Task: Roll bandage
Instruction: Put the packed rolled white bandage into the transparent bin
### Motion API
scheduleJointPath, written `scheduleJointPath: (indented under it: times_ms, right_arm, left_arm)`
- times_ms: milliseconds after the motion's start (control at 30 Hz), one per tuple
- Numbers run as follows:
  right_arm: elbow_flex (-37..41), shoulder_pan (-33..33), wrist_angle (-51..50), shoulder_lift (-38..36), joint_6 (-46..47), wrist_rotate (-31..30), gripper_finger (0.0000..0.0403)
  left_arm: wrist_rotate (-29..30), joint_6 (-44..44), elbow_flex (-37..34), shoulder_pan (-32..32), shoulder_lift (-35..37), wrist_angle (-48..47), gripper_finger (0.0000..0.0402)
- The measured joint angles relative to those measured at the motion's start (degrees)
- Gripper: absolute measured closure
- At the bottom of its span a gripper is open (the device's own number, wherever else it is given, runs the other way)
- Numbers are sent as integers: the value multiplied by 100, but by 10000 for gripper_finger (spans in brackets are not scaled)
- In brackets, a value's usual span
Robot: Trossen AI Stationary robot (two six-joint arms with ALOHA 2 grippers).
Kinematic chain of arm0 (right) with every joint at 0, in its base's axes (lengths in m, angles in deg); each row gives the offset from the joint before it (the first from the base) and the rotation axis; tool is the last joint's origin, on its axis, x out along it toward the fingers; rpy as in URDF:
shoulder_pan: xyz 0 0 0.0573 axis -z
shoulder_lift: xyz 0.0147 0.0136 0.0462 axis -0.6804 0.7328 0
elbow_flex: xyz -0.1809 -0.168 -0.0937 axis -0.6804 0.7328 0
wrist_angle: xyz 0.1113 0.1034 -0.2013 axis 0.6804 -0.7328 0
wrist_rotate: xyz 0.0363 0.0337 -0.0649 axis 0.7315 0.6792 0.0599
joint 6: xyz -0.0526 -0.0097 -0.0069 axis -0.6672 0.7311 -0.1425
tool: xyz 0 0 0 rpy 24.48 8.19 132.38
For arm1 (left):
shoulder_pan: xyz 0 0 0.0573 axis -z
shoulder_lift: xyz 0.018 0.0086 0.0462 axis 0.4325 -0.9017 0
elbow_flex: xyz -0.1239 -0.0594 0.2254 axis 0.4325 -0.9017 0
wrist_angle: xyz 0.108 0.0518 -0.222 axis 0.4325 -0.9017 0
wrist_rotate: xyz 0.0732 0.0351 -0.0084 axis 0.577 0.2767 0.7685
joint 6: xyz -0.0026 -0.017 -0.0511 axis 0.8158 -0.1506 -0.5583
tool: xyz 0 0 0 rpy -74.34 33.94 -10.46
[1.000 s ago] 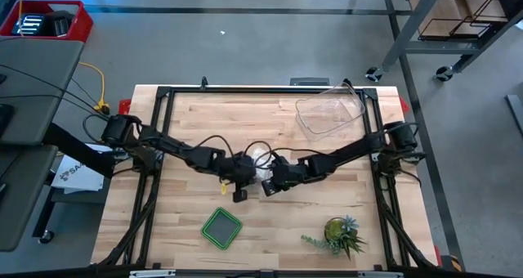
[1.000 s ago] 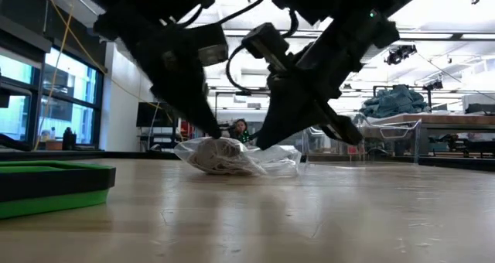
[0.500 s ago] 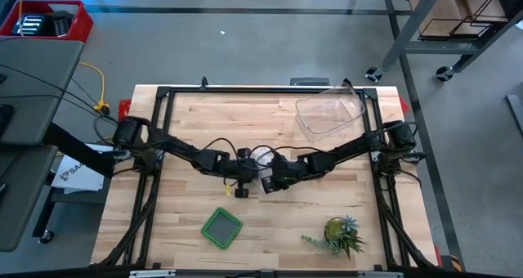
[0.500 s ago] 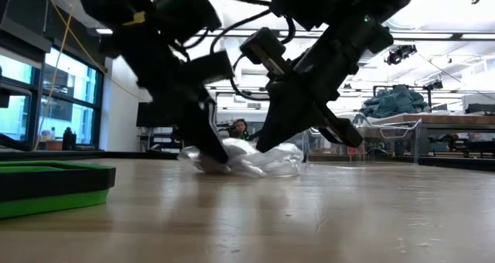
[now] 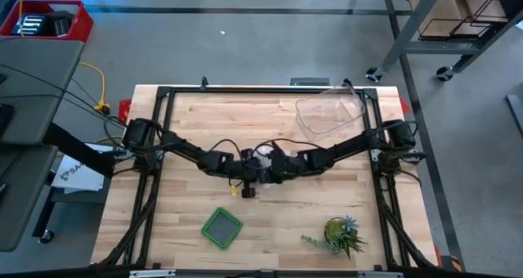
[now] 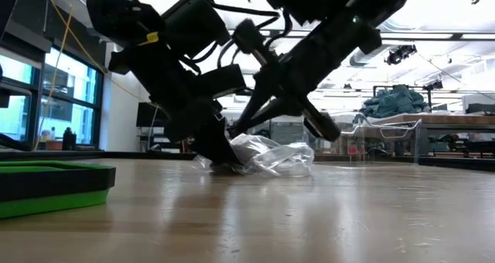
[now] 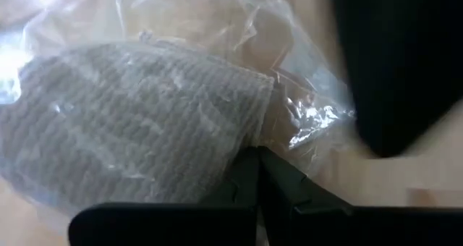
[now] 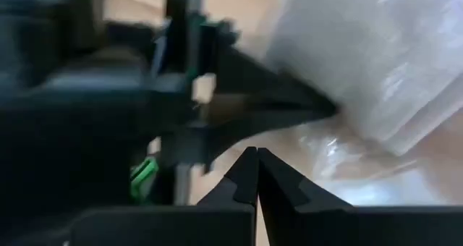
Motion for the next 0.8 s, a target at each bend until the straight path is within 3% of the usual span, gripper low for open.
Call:
scheduleJointPath:
  times_ms: [300,567,800]
  right_arm:
    - [6,-89,-790,47,17,273,403]
    - [9,-162,-100,459,109,266,403]
    - [7,-160,-424,487,-173,310,403]
  left_arm:
    - [-71,-545,-23,0,-3,-13,402]
    - [-73,-555,-28,4,-7,146,402]
    - [-77,-550,-28,38,-11,113,402]
